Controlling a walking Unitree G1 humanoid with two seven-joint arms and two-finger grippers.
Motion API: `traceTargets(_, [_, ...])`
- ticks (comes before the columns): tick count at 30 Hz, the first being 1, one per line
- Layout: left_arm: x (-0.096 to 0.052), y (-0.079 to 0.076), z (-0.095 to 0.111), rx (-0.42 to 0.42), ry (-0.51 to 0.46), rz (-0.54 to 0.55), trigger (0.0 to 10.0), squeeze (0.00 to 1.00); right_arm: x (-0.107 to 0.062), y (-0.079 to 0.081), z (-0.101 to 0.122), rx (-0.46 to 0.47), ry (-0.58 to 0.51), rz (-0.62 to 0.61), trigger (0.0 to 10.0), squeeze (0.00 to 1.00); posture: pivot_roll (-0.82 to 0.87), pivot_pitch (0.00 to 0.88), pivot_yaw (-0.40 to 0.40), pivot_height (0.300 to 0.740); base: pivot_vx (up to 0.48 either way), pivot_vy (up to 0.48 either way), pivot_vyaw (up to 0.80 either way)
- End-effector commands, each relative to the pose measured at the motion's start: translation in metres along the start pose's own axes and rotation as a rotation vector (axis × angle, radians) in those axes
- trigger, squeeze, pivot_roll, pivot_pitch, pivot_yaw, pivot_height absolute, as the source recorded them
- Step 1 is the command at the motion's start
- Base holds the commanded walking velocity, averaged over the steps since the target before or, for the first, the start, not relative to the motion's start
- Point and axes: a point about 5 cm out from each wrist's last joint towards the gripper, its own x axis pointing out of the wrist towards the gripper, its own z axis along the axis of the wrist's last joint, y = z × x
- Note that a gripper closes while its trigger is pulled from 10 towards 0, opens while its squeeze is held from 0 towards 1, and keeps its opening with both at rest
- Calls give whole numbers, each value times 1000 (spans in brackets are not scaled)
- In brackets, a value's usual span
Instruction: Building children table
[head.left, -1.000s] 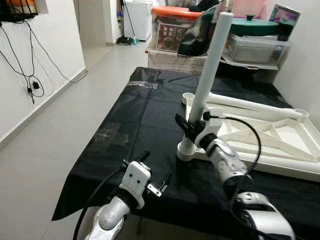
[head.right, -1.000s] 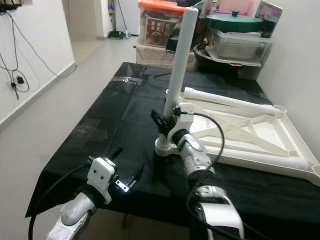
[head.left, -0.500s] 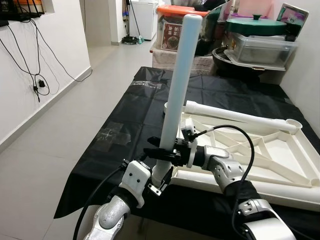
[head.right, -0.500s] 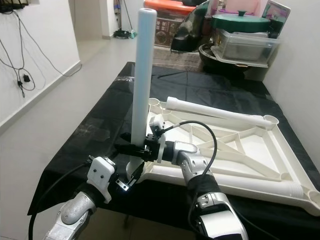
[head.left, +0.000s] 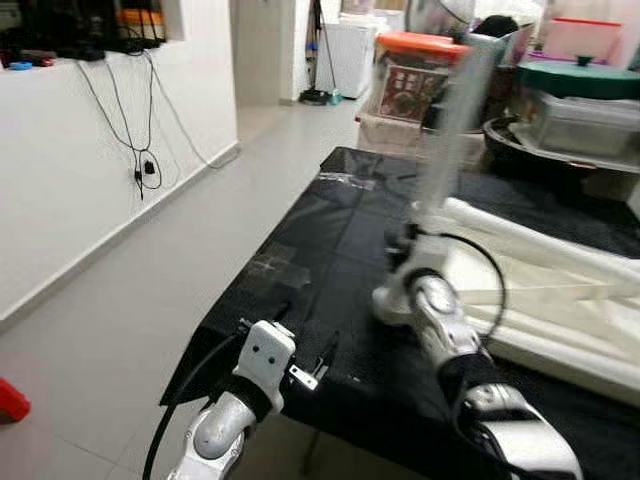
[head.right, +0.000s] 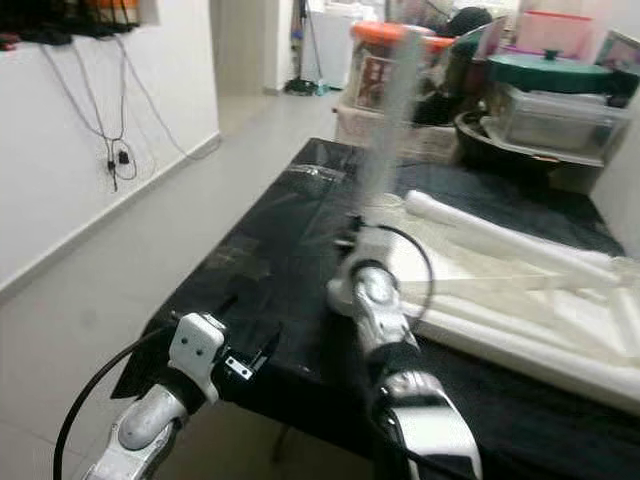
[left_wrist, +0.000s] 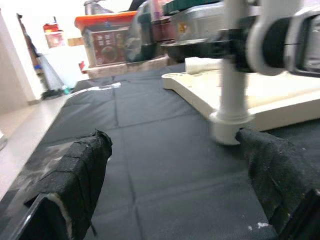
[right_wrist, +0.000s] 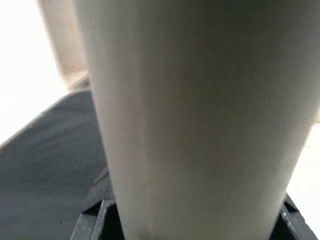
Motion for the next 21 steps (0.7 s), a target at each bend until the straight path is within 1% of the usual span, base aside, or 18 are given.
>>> traceTargets(1, [1,-3,-2,-3,14,-16,10000,0,-1,-15,-4,28,14,-108,0,0,132,0,-78,740,0,0,0])
traceTargets(2, [1,-3,-2,-3,14,-18,10000,0,-5,-7,-8,42,22,-100,0,0,129,0,-75,740,0,0,0])
traceTargets(3, [1,-3,-2,-3,15,-19,10000,0,-9,6,-12,61,33,-63,863,0,130,0,-76,740,0,0,0])
traceTargets(4, [1,-3,-2,-3,15,-19,10000,0,-9,6,-12,61,33,-63,863,0,130,0,-76,740,0,0,0])
traceTargets(5, [1,-3,-2,-3,16,-20,10000,0,-12,16,-14,74,40,-39,863,0,130,0,-76,740,0,0,0])
traceTargets(6, [1,-3,-2,-4,16,-20,10000,0,-15,29,-15,72,39,8,10000,0,129,0,-74,740,0,0,0])
traceTargets(7, [1,-3,-2,-4,16,-20,10000,0,-15,29,-15,72,39,8,10000,0,129,0,-74,740,0,0,0])
traceTargets(8, [1,-3,-3,-3,17,-21,10000,0,-20,49,-14,100,24,133,10000,1000,130,0,-74,740,0,0,0])
traceTargets(10, [1,-3,-3,-4,17,-21,10000,0,-21,55,-13,99,11,172,10000,1000,130,0,-74,740,0,0,0])
traceTargets(11, [1,-3,-3,-3,17,-21,10000,0,-21,59,-9,95,-11,220,10000,714,132,0,-74,740,0,0,0])
traceTargets(12, [1,-3,-3,-3,16,-21,10000,0,-21,62,-7,100,-26,261,10000,0,132,0,-74,740,0,0,0])
traceTargets(14, [0,-3,-3,-3,16,-20,10000,0,-22,64,-5,105,-34,288,10000,0,132,0,-74,740,0,0,0])
traceTargets(15, [1,-3,-2,-3,16,-20,10000,0,-20,67,-2,141,-24,379,10000,0,130,0,-77,740,0,0,0])
traceTargets(16, [1,-3,-2,-3,16,-20,10000,0,-20,67,-2,141,-24,379,10000,0,130,0,-77,740,0,0,0])
traceTargets(17, [1,-3,-2,-3,16,-20,10000,0,-20,70,0,173,-7,464,10000,0,130,0,-77,740,0,0,0])
traceTargets(18, [1,-3,-2,-3,16,-20,10000,0,-20,74,2,176,12,605,10000,0,130,0,-78,740,0,0,0])
traceTargets(19, [1,-3,-2,-3,16,-20,10000,0,-20,74,2,176,12,605,10000,0,130,0,-78,740,0,0,0])
traceTargets(21, [1,-3,-2,-3,15,-20,10000,0,-25,77,5,156,45,846,10000,0,129,0,-77,740,0,0,0])
